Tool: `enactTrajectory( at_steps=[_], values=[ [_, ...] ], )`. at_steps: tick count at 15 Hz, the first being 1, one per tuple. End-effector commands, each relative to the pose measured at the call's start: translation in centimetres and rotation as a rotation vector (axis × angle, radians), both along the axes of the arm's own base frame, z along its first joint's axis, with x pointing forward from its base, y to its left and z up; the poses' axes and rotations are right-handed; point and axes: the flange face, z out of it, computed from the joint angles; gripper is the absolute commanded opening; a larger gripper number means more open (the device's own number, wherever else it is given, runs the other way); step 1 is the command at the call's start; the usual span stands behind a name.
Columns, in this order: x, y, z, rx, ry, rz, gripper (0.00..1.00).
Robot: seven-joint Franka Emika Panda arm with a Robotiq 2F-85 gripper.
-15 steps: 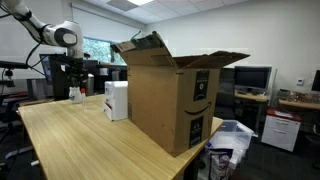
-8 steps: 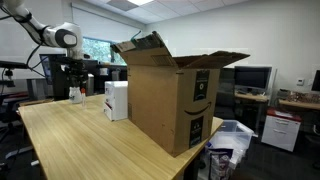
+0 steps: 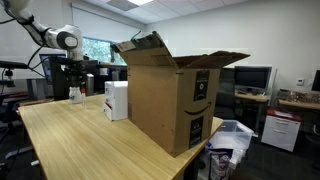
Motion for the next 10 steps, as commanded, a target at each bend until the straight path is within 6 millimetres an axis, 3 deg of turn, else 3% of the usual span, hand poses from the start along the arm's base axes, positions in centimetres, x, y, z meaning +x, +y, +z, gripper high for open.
enactTrajectory(
  at_steps=[1, 2, 4, 10],
  values=[
    [0.05, 1.21, 1.3, 0.033, -0.004, -0.036, 1.0],
    [0.01, 1.31, 1.52, 0.033, -0.004, -0.044, 0.76],
    [-0.12, 1.36, 1.79, 0.023, 0.0, -0.065, 0.7],
    [-0.66, 1.05, 1.58, -0.034, 0.014, -0.103, 0.34]
  ],
)
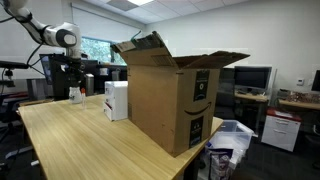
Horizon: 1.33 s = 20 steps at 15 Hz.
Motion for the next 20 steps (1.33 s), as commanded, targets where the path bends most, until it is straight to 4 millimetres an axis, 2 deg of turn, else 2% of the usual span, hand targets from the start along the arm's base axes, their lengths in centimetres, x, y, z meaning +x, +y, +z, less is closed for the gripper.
enactTrajectory(
  at_steps=[1, 2, 5, 11, 20],
  values=[
    [-0.7, -0.2, 0.3, -0.048, 0.016, -0.029, 0.28],
    [-0.8, -0.2, 0.2, -0.058, 0.023, -0.036, 0.19],
    [-0.9, -0.2, 0.1, -0.066, 0.036, -0.046, 0.04],
    [-0.8, 0.0, 0.3, -0.066, 0.048, -0.073, 0.07],
    [0.0, 2.1, 4.6, -0.074, 0.004, -0.081, 0.07]
  ],
)
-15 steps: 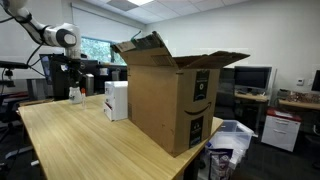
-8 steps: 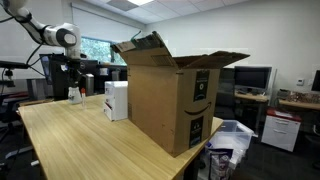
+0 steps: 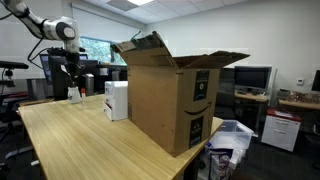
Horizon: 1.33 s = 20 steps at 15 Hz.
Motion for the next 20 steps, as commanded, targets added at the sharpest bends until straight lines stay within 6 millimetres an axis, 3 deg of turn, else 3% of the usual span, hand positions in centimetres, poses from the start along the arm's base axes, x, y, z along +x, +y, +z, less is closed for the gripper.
enactTrajectory(
  at_steps=[1, 15, 20],
  values=[
    [0.1, 0.9, 2.1, -0.024, -0.023, -0.01, 0.07],
    [0.8, 2.0, 8.9, -0.073, -0.142, -0.055, 0.07],
    [1.8, 0.0, 10.2, -0.101, -0.165, -0.117, 0.07]
  ],
)
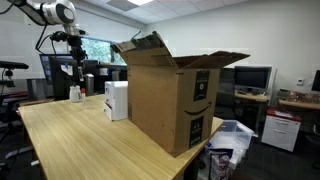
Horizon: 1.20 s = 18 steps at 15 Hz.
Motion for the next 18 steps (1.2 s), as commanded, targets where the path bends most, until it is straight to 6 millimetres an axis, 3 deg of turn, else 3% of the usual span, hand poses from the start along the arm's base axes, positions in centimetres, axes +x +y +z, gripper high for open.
enactTrajectory(
  at_steps=[1, 9, 18],
  values=[
    [-0.1, -1.8, 1.1, -0.033, -0.01, -0.077, 0.07],
    [-1.5, -4.3, 2.9, -0.046, -0.011, -0.214, 0.07],
    [-2.8, -4.4, 2.9, -0.133, 0.126, -0.365, 0.07]
  ],
)
